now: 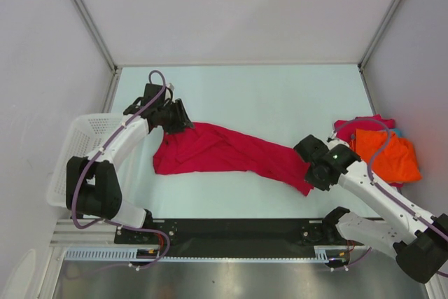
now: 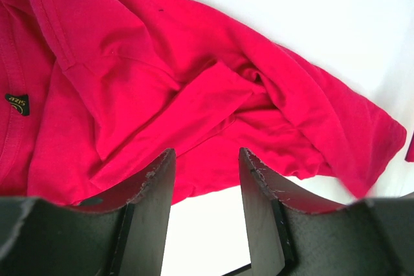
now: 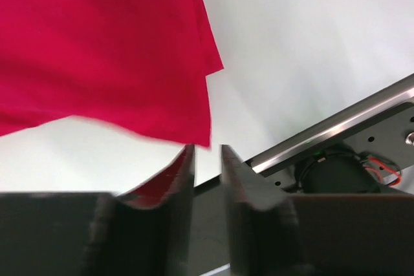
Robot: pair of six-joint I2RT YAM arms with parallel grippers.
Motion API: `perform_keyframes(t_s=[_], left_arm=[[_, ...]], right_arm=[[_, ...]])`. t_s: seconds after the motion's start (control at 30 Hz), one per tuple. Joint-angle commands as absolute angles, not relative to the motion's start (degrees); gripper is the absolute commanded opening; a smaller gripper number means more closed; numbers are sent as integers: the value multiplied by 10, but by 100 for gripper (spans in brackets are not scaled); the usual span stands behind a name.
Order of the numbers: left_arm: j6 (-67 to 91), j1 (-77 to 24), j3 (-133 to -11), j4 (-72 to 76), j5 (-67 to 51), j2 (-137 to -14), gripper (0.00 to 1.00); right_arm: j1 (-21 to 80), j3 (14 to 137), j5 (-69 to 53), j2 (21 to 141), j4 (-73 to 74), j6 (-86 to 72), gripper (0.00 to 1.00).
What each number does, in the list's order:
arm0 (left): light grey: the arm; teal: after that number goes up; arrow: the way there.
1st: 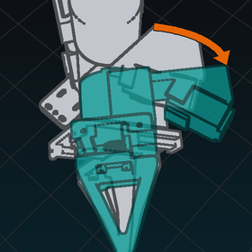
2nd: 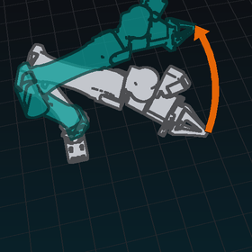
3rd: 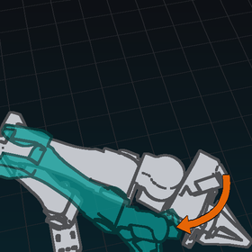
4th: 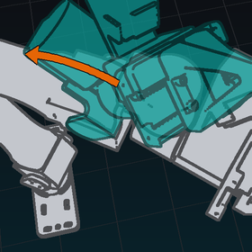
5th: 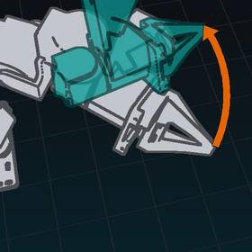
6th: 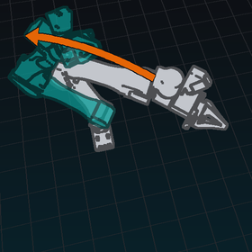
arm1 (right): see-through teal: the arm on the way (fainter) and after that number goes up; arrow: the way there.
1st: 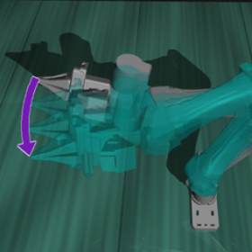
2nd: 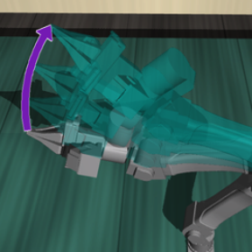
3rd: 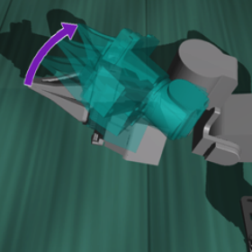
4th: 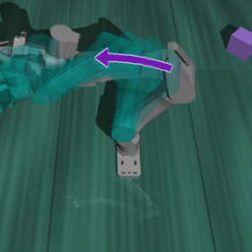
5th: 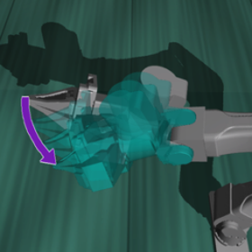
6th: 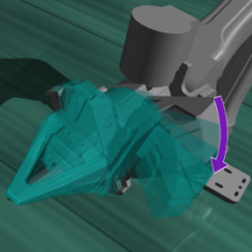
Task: Fold and stack the t-shirts
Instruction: Fold the other side of the tshirt into a rectangle
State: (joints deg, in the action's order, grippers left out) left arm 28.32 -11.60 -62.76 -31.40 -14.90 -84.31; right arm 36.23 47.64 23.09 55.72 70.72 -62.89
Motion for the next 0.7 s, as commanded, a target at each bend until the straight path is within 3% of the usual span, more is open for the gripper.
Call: perform_keyframes(t_s=[0.0, 0.13, 0.43, 0.67], left_arm=[[272, -112, -623, -312, -156, -824, 49], [272, -112, -628, -310, -157, -832, 49], [273, -112, -628, -308, -155, -845, 49], [270, -112, -626, -312, -154, -833, 49]], right_arm=[[365, 481, 252, 576, 695, -628, 31], [366, 497, 262, 577, 691, -617, 42], [366, 516, 257, 624, 624, -582, 43], [353, 504, 261, 724, 513, -543, 54]])
